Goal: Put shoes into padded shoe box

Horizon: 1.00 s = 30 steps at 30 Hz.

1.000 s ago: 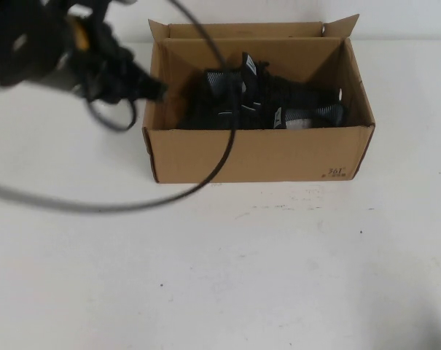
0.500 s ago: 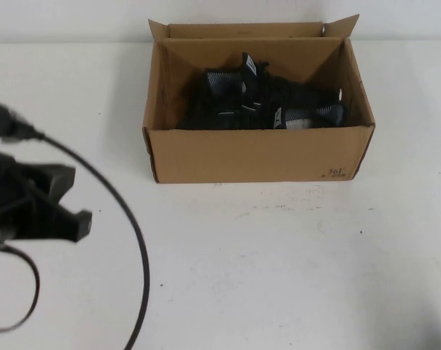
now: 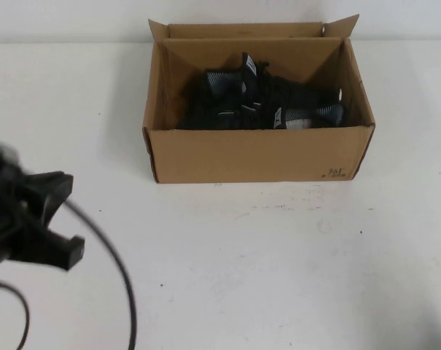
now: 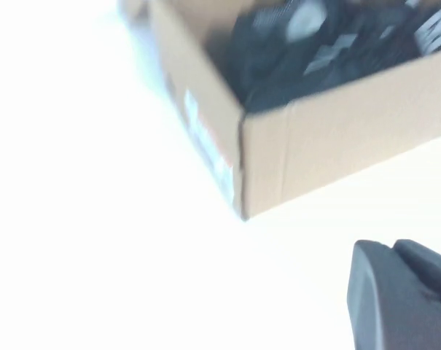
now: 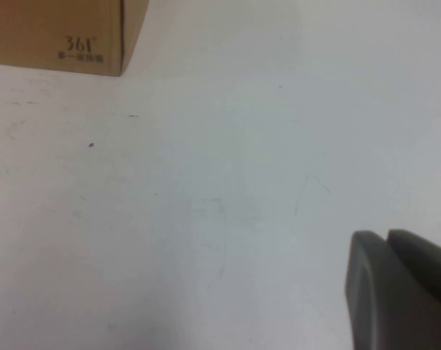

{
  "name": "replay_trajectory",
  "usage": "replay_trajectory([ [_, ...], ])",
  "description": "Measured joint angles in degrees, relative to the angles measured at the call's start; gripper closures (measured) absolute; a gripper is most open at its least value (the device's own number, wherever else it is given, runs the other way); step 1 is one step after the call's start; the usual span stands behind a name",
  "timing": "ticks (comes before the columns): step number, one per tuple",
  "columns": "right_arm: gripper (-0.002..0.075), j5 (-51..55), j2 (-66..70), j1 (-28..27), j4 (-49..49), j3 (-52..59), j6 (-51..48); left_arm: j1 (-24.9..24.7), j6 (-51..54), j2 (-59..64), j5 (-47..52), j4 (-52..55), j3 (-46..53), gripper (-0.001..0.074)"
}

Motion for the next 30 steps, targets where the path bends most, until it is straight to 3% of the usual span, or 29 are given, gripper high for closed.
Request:
replay_trajectory([
  [8, 0.0734, 0.0, 0.0, 0.0, 0.0, 0.0, 0.0, 7.13, 20.77, -17.37, -34.87, -14.61, 23.15, 0.0738],
  [11, 0.0734, 0.0, 0.0, 0.0, 0.0, 0.0, 0.0, 10.84, 23.28, -25.15, -40.9, -14.84, 30.21, 0.0738],
  [15, 0.0734, 0.0, 0.0, 0.0, 0.0, 0.0, 0.0, 17.71, 23.3, -35.6, -38.35, -15.34, 35.22, 0.0738],
  [20, 0.0734, 0.0, 0.0, 0.0, 0.0, 0.0, 0.0, 24.91, 21.21, -43.88, -28.06, -15.42, 36.57, 0.0738],
  [30, 0.0734, 0.0, 0.0, 0.0, 0.0, 0.0, 0.0, 25.22, 17.17, -48.21, -5.48, -13.93, 36.92, 0.0738],
])
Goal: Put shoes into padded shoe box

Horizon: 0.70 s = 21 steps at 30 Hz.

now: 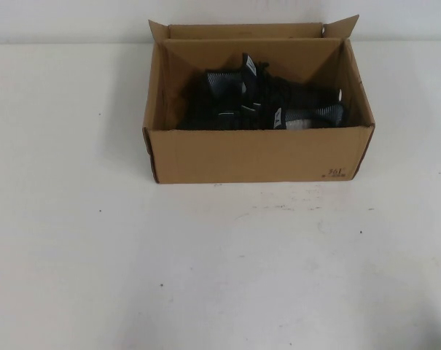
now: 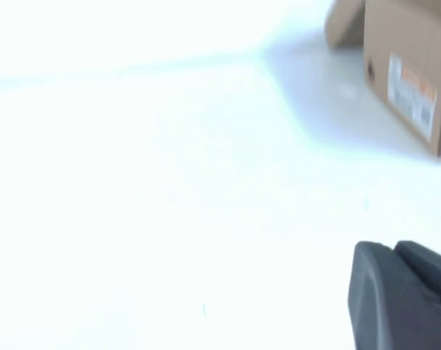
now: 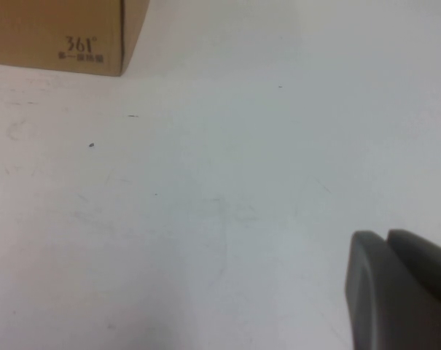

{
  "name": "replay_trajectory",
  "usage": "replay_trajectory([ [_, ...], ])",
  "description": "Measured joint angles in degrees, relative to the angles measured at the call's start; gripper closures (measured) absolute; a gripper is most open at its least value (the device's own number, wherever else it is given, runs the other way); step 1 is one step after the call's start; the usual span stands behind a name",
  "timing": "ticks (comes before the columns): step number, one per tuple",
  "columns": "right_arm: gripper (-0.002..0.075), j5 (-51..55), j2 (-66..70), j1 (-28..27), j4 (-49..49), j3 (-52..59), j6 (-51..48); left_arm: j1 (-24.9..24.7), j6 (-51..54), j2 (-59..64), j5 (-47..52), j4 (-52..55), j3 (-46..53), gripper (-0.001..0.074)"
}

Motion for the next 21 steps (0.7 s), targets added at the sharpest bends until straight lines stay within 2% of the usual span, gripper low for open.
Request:
replay_trajectory([
  [5, 0.0734, 0.0, 0.0, 0.0, 0.0, 0.0, 0.0, 0.0, -0.85, 0.0, 7.37, 0.58, 0.05, 0.0738],
  [21, 0.0734, 0.0, 0.0, 0.0, 0.0, 0.0, 0.0, 0.0, -0.96, -0.13, 8.57, 1.26, 0.05, 0.0738],
])
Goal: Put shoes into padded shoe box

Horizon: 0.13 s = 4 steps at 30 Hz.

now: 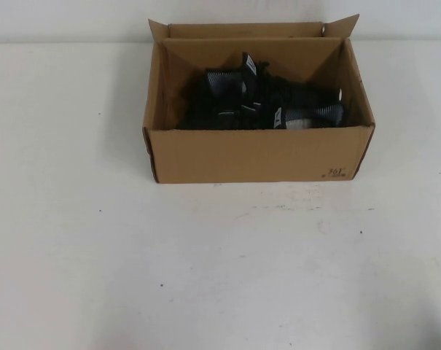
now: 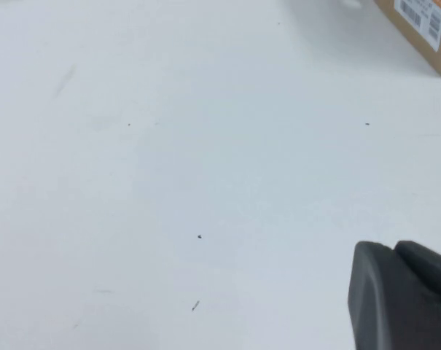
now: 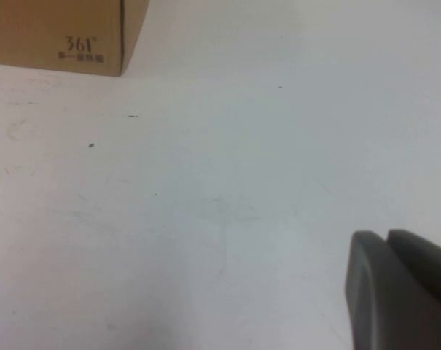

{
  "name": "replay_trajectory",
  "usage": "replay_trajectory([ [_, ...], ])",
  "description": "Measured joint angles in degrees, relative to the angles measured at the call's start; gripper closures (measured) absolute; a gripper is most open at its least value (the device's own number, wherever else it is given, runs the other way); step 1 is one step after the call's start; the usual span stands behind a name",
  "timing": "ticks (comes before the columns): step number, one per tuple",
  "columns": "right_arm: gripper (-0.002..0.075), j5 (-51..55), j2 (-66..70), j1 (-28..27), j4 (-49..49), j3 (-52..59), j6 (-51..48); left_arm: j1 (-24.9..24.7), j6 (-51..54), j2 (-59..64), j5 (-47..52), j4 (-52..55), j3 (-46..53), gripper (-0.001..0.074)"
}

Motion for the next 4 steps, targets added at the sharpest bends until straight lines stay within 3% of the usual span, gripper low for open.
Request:
replay_trajectory([
  [4, 0.0734, 0.0, 0.0, 0.0, 0.0, 0.0, 0.0, 0.0, 0.0, 0.0, 0.21, 0.0, 0.0, 0.0738],
])
